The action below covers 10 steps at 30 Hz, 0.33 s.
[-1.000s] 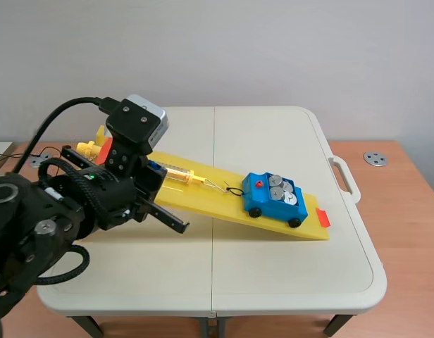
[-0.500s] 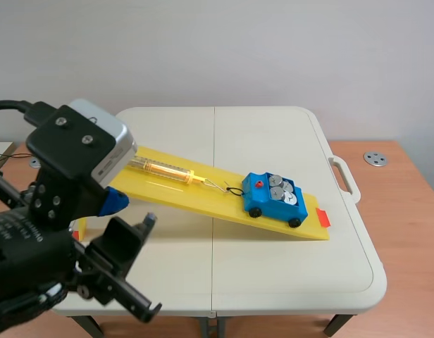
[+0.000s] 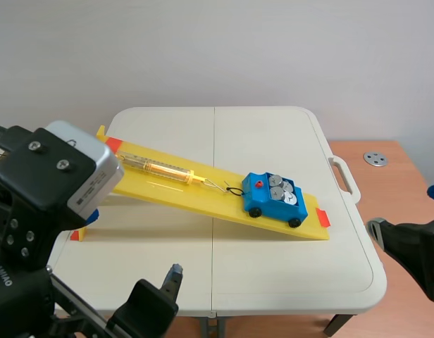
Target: Place the four metal weights on the blue cart on the ramp.
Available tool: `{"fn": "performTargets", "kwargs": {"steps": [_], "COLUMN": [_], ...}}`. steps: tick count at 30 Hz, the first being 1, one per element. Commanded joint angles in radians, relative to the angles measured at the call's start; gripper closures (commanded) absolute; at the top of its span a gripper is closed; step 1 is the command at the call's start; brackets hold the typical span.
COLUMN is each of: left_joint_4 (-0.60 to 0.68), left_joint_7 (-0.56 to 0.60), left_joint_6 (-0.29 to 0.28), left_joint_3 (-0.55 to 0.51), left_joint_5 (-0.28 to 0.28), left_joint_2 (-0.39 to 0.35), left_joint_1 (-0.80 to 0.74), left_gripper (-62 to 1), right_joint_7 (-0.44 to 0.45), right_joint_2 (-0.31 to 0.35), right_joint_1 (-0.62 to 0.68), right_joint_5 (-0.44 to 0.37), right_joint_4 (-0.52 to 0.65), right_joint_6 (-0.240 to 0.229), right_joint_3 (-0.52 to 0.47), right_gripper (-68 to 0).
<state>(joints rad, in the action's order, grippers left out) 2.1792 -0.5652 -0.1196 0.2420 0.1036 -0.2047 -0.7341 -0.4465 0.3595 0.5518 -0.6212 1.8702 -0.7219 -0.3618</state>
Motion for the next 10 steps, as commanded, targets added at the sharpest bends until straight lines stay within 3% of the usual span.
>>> {"fn": "performTargets", "kwargs": {"steps": [1, 10], "left_joint_4": [0.068, 0.066], "left_joint_7": [0.107, 0.154], "left_joint_6": [0.055, 0.055], "left_joint_3": [-0.019, -0.019], "left_joint_5": [-0.040, -0.040], "left_joint_2": [0.007, 0.007], "left_joint_1": [-0.002, 0.000], "left_gripper": [-62.3, -62.3], "right_joint_7": [0.127, 0.128], "right_joint_2": [0.028, 0.028], "right_joint_1": [-0.017, -0.017], "right_joint_5": [-0.086, -0.086], "right_joint_4": [0.106, 0.106], "right_joint_6": [-0.019, -0.019], "right_joint_3": [-0.027, -0.024], "right_gripper": [-66.1, -66.1]}}
